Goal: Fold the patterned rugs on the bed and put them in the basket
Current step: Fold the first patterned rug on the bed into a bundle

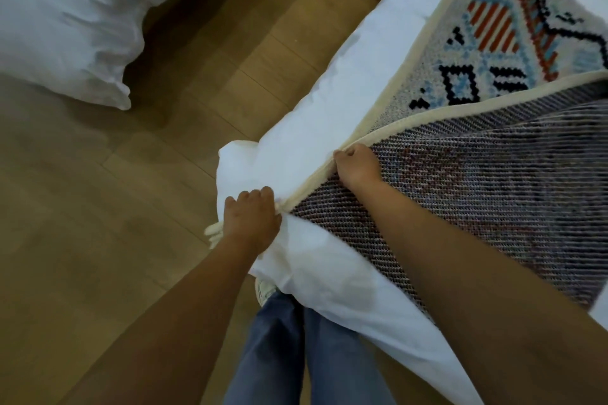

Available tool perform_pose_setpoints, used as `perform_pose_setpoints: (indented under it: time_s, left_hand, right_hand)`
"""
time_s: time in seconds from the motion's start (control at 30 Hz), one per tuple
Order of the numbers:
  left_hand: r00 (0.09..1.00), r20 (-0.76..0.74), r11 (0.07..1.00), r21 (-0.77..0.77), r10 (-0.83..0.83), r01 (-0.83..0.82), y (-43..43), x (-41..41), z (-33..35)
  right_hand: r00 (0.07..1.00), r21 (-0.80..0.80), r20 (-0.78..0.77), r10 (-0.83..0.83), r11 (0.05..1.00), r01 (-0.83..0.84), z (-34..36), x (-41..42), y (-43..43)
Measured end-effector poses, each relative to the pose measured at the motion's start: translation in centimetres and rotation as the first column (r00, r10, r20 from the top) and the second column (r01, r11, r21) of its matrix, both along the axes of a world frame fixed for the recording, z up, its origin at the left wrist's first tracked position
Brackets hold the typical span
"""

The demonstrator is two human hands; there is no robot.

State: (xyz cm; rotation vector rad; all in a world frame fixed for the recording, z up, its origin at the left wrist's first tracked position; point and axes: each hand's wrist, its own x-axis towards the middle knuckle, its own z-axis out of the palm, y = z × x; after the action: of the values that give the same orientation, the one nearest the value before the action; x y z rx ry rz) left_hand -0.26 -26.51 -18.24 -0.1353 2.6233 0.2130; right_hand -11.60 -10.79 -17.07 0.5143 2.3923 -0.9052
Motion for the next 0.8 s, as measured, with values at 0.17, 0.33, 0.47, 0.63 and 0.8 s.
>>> perform_pose_setpoints:
  time_s: [0.17, 0.33, 0.47, 0.63, 0.8]
  left_hand:
    - [0.984, 0.171, 0.992, 0.124, -0.048, 0.027, 0.5, -2.7, 1.8]
    - [0.995, 0.095, 0.967, 0.254, -0.001, -0.024, 1.7, -9.9, 5.1]
    - [0.998, 0.058, 0.946, 0.325, -0.024, 0.004, 2.8, -15.5, 7.1]
    - [0.954, -0.056, 0.884, 0.362, -0.295, 0.295, 2.7, -22.5, 8.7]
    - [0.808, -0.127, 0.755, 0.298, -0.575, 0.584, -0.2, -29.2, 9.7]
  right_hand:
    - [0.999, -0.006, 0.047, -0.007, 1.000, 0.007, -0.1, 0.2, -0.2]
    - [0.994, -0.016, 0.035, -0.099, 0.995, 0.099, 1.9, -2.3, 0.2]
    - [0.990, 0.027, -0.019, -0.141, 0.990, 0.142, 3.5, -5.6, 0.7]
    - [0.960, 0.099, -0.073, -0.272, 0.955, 0.278, 5.5, -9.1, 0.7]
    - [0.951, 0.260, -0.072, -0.301, 0.915, 0.309, 7.4, -11.2, -1.7]
